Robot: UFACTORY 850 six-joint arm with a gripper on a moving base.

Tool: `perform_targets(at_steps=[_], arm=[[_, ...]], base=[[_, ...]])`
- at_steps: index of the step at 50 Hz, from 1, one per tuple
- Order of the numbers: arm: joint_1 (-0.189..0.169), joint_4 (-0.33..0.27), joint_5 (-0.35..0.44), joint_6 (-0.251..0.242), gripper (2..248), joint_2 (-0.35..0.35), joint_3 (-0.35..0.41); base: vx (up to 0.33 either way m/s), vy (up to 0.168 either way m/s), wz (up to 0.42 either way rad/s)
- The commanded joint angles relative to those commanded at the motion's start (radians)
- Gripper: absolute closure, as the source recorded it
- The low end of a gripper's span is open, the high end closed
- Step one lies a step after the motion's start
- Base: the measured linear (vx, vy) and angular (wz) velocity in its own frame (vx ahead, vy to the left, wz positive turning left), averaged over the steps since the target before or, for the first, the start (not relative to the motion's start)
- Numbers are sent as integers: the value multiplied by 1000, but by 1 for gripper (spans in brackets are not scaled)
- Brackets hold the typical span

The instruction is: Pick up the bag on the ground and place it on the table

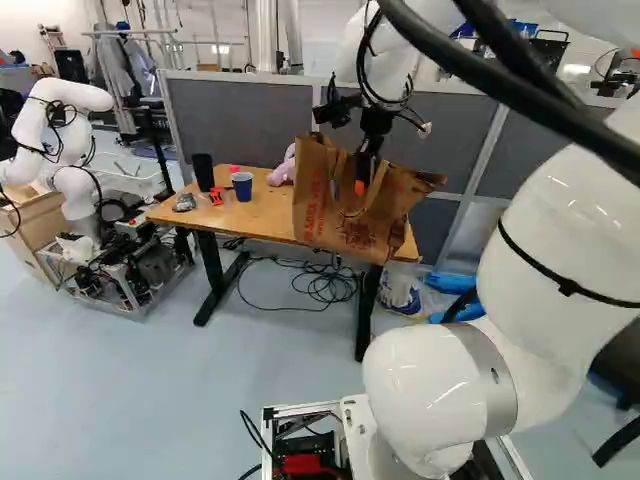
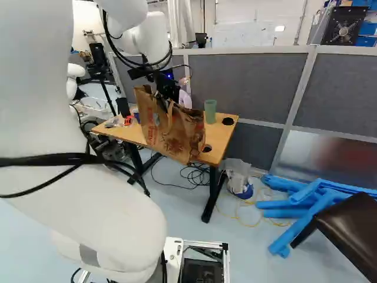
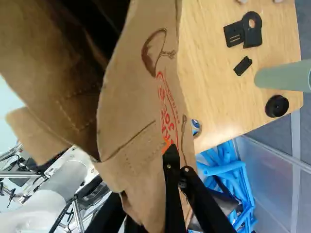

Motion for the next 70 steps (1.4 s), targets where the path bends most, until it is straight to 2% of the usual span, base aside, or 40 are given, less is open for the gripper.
perform_targets(at_steps=[70], arm=[[0,0,0,0,232,0,0]], base=[[118,77,-24]])
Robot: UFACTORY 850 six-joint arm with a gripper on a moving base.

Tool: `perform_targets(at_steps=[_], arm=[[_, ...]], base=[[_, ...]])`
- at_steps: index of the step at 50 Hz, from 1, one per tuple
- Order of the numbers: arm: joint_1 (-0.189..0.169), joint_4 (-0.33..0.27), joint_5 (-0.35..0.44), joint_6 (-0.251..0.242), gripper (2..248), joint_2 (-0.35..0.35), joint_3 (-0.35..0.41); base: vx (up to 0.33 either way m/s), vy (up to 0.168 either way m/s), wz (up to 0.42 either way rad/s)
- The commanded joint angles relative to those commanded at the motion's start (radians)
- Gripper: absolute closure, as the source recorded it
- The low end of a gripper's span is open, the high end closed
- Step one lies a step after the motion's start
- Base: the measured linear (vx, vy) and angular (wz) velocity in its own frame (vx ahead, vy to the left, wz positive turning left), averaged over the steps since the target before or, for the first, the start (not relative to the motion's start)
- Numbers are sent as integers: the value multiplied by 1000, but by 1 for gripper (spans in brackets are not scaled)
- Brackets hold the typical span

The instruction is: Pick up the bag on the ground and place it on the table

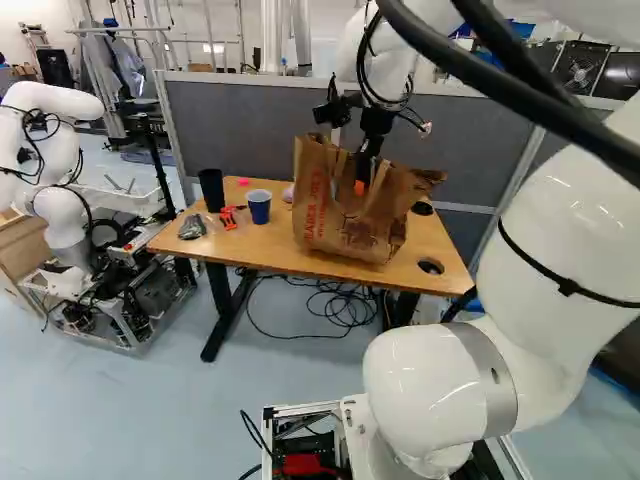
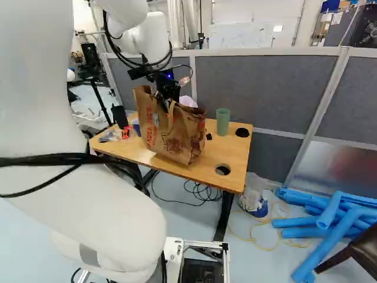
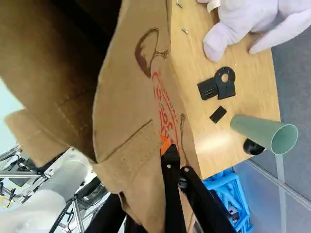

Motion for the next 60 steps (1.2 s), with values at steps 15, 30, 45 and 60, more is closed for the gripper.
perform_targets(at_steps=[15,30,45,60], arm=[[0,0,0,0,232,0,0],[0,0,0,0,232,-5,0],[0,0,0,0,232,-48,1],[0,0,0,0,232,-91,-1]], base=[[56,36,-6],[0,0,0],[0,0,0],[0,0,0]])
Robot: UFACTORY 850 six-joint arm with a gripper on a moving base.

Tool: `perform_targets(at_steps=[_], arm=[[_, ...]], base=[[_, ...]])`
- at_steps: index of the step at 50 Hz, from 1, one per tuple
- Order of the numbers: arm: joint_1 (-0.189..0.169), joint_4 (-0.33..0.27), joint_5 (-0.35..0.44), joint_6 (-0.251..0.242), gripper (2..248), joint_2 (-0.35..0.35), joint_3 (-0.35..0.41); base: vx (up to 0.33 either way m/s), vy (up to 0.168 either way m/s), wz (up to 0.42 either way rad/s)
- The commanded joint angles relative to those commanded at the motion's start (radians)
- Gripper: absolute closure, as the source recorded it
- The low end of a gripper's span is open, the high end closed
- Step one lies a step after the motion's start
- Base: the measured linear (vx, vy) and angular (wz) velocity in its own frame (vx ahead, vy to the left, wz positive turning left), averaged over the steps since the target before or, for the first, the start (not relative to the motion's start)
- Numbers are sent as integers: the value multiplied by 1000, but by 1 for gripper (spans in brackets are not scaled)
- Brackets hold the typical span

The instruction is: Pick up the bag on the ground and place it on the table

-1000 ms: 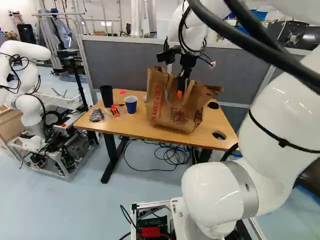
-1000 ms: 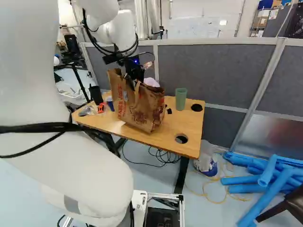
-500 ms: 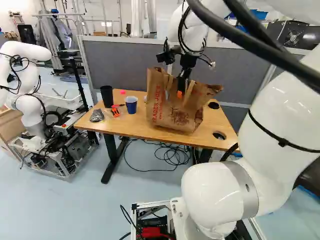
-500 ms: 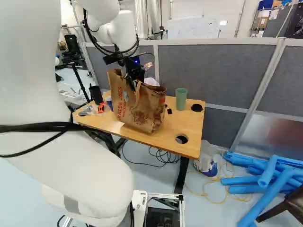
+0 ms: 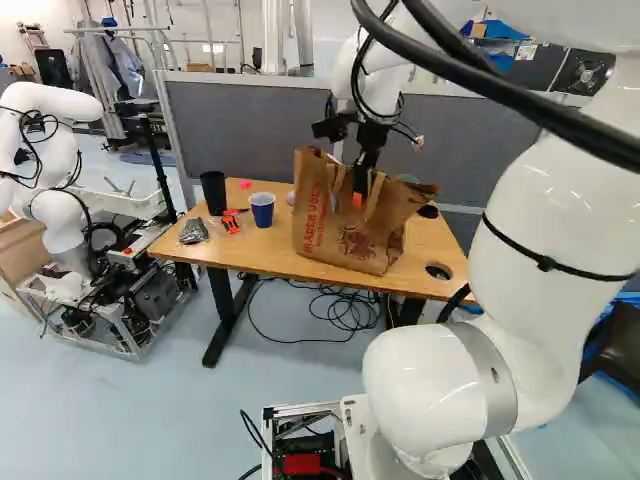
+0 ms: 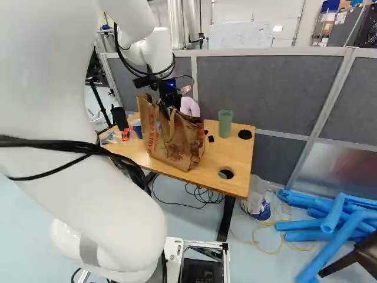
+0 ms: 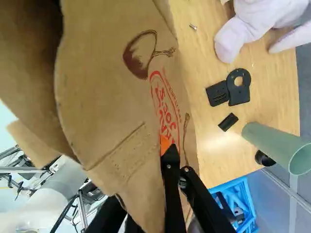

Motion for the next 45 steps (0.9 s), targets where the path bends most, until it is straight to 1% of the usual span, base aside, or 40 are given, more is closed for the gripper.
perform_targets(at_steps=[8,9,14,15,19,20,24,25,30,31,35,36,40,41,45], arm=[[0,0,0,0,232,-4,0],[0,0,0,0,211,-4,0],[0,0,0,0,211,-4,0],[0,0,0,0,177,-4,0],[0,0,0,0,177,-4,0],[0,0,0,0,142,-4,0],[0,0,0,0,142,-4,0],[0,0,0,0,106,-4,0],[0,0,0,0,106,4,0],[0,0,0,0,68,7,0],[0,0,0,0,68,18,1],[0,0,0,0,31,21,1],[0,0,0,0,31,34,2],[0,0,0,0,3,37,2],[0,0,0,0,3,50,2]], base=[[0,0,0],[0,0,0],[0,0,0],[0,0,0],[0,0,0],[0,0,0],[0,0,0],[0,0,0],[0,0,0],[0,0,0],[0,0,0],[0,0,0],[0,0,0],[0,0,0],[0,0,0]])
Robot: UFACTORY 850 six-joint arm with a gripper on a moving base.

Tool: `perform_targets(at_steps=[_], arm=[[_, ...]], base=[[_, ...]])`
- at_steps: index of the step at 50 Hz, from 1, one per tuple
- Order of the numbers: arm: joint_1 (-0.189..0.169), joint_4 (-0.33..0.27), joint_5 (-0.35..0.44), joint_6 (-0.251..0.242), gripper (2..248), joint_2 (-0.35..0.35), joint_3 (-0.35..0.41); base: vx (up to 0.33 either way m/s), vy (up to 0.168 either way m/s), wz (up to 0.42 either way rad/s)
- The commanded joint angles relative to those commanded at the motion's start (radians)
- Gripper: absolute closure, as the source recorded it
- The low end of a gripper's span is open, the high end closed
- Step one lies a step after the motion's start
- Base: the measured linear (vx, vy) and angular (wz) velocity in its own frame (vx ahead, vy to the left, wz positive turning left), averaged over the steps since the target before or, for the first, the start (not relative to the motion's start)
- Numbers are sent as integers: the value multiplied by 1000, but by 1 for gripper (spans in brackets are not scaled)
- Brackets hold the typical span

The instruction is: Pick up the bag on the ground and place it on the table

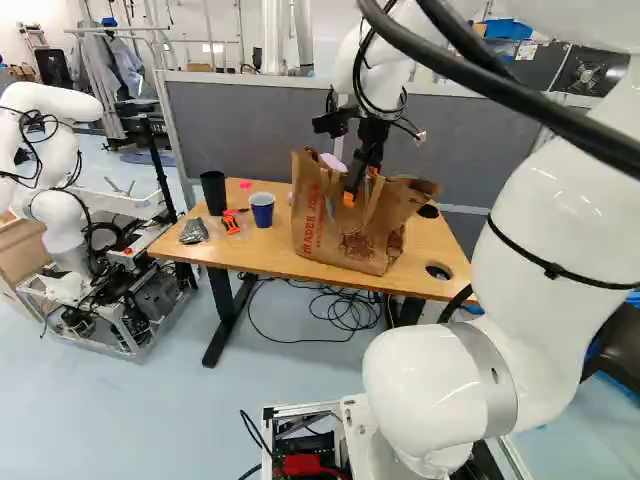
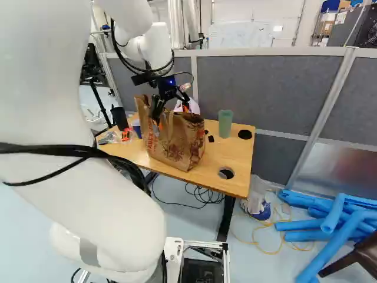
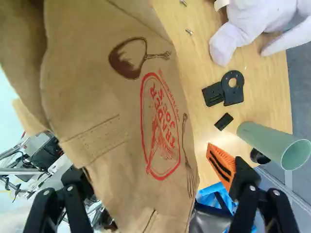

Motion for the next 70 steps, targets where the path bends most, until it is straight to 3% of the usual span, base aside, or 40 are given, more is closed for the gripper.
perform_targets(at_steps=[70], arm=[[0,0,0,0,3,189,-27]], base=[[0,0,0]])
